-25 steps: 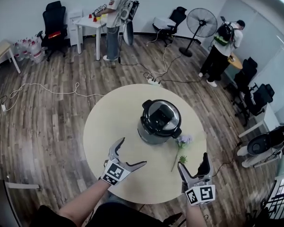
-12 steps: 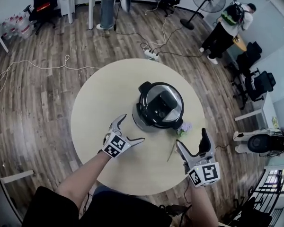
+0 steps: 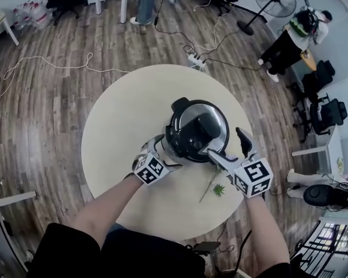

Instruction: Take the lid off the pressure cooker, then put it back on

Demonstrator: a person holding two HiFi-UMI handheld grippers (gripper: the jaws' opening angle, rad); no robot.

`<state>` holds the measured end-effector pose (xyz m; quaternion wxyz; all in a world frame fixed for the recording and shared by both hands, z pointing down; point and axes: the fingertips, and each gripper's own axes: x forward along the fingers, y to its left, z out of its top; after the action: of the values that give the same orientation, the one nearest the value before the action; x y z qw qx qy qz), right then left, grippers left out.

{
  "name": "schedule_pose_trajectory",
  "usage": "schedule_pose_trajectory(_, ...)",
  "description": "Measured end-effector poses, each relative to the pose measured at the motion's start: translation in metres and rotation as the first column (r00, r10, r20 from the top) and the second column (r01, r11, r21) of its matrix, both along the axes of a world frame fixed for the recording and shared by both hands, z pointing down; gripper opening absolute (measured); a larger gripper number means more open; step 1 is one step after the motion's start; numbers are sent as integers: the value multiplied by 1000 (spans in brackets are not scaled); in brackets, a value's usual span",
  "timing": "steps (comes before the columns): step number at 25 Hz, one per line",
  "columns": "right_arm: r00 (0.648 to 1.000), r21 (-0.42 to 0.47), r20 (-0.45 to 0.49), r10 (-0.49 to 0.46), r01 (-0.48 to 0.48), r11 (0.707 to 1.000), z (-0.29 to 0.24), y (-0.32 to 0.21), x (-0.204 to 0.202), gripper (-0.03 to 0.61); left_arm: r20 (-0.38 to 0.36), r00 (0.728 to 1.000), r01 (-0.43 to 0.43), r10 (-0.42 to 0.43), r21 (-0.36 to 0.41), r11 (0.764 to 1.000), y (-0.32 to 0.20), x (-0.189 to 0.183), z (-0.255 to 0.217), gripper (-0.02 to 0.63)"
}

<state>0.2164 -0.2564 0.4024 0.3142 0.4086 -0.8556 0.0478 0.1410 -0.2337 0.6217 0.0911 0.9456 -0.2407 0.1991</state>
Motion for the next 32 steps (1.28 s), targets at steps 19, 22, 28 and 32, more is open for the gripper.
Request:
schedule_pose_trajectory(19,935,-560,-252,-251,70,826,105,-72,-24,370,-35,995,92,-90,47,995,-14,9,6,588)
schedule_pose_trajectory(22,936,-582,-293,-196,-12,813,104,-73,-25,312,-35,995,97,-96,44,994,-14,9,6,588)
schedule_pose_trajectory(28,944,-596,-326,-55,-160,787,102,-77,-24,287,-29,995,95,-94,36,995,-13,7,2,588)
schedule_pose_trajectory(32,936,-596,-345,75,-280,752,105,-76,-18,287,-26,995,97,-96,24,995,-11,8,4,588)
